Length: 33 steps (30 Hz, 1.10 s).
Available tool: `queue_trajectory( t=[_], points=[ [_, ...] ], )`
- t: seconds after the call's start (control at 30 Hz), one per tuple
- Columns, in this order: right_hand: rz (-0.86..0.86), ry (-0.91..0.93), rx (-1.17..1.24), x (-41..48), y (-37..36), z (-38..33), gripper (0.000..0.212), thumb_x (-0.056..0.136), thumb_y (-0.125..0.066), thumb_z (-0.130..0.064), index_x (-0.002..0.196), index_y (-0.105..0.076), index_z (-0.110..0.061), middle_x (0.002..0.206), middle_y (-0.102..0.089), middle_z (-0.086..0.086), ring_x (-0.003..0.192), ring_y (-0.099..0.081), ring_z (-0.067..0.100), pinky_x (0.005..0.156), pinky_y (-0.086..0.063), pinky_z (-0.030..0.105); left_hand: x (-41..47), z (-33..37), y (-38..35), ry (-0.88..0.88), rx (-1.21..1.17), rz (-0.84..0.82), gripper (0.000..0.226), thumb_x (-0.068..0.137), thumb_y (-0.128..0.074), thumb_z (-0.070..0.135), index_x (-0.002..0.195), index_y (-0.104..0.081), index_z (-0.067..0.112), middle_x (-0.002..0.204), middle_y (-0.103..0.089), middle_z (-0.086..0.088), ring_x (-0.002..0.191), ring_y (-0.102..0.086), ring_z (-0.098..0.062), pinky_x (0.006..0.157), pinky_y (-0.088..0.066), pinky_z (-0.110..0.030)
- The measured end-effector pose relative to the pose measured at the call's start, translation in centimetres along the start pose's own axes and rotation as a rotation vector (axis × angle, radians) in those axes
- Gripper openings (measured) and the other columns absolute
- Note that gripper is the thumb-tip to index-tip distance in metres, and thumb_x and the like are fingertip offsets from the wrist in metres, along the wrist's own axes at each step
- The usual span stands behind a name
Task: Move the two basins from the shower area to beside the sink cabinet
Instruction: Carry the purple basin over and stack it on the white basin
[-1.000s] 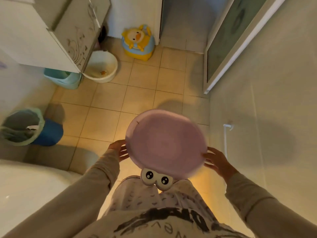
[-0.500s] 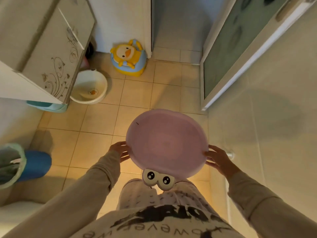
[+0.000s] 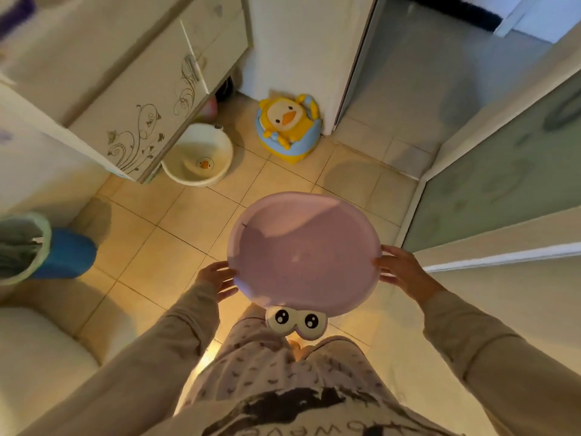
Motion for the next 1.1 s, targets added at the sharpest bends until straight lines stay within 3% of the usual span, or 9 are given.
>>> queue_trajectory(
  t=[0.3, 0.5, 0.7, 0.9, 0.97, 1.1],
  points=[
    [-0.069, 0.005, -0.108, 9.8, -2.9, -12.2, 0.057, 0.080, -0.069, -0.007, 0.133, -0.050, -0.011, 0.117, -0.064, 0.013, 0.099, -0.061, 0.029, 0.065, -0.051, 0.031, 5.1, 9.3, -2.3, 0.004, -0.154, 0.047, 0.026, 0.086, -0.052, -0.008, 0.109, -0.055, 0.005, 0.081, -0.064, -0.013, 0.071, -0.062, -0.026, 0.067, -0.055, -0.038],
    [-0.077, -0.011, -0.166, 14.5, -6.0, -19.9, 0.053, 0.080, -0.068, -0.005, 0.130, -0.052, -0.008, 0.095, -0.066, 0.007, 0.086, -0.063, 0.027, 0.063, -0.052, 0.033, 7.2, 17.4, -2.2, 0.018, -0.196, 0.037, 0.023, 0.086, -0.052, -0.010, 0.106, -0.053, 0.002, 0.077, -0.061, -0.014, 0.067, -0.060, -0.027, 0.039, -0.055, -0.026],
    [-0.118, -0.024, -0.221, 19.4, -8.7, -26.4, 0.054, 0.079, -0.068, -0.004, 0.131, -0.052, -0.008, 0.095, -0.067, 0.008, 0.081, -0.064, 0.026, 0.060, -0.052, 0.032, 8.5, 23.6, -2.4, 0.000, -0.245, 0.066, 0.023, 0.087, -0.050, -0.011, 0.106, -0.053, 0.002, 0.077, -0.061, -0.015, 0.067, -0.060, -0.027, 0.037, -0.054, -0.025],
    [-0.242, -0.029, -0.377, 24.9, -12.6, -32.6, 0.052, 0.081, -0.066, -0.005, 0.131, -0.052, -0.007, 0.120, -0.063, 0.021, 0.094, -0.062, 0.032, 0.065, -0.053, 0.034, 10.0, 25.8, -2.0, 0.041, -0.372, 0.145, 0.026, 0.083, -0.056, -0.011, 0.105, -0.053, 0.003, 0.077, -0.062, -0.014, 0.067, -0.060, -0.026, 0.042, -0.056, -0.026],
    [-0.307, -0.036, -0.446, 26.9, -14.3, -34.8, 0.046, 0.082, -0.065, -0.005, 0.127, -0.056, -0.008, 0.115, -0.065, 0.018, 0.093, -0.062, 0.031, 0.065, -0.053, 0.034, 10.5, 26.1, -2.0, 0.054, -0.429, 0.179, 0.030, 0.083, -0.057, -0.011, 0.109, -0.054, 0.003, 0.077, -0.062, -0.013, 0.067, -0.060, -0.025, 0.050, -0.057, -0.031],
    [-0.421, -0.033, -0.602, 30.7, -17.8, -39.1, 0.033, 0.083, -0.065, -0.011, 0.115, -0.061, -0.015, 0.097, -0.067, 0.005, 0.083, -0.064, 0.021, 0.063, -0.052, 0.031, 10.9, 26.2, -2.9, 0.109, -0.593, 0.264, 0.036, 0.083, -0.056, -0.012, 0.117, -0.055, -0.001, 0.078, -0.062, -0.012, 0.068, -0.060, -0.026, 0.046, -0.058, -0.029]
  ],
)
Point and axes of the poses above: each hand's wrist, its own x-axis towards the middle knuckle, its own y-axis out of the back of the hand, z = x × y, the point moved 2 cm from there along x, towards the middle knuckle
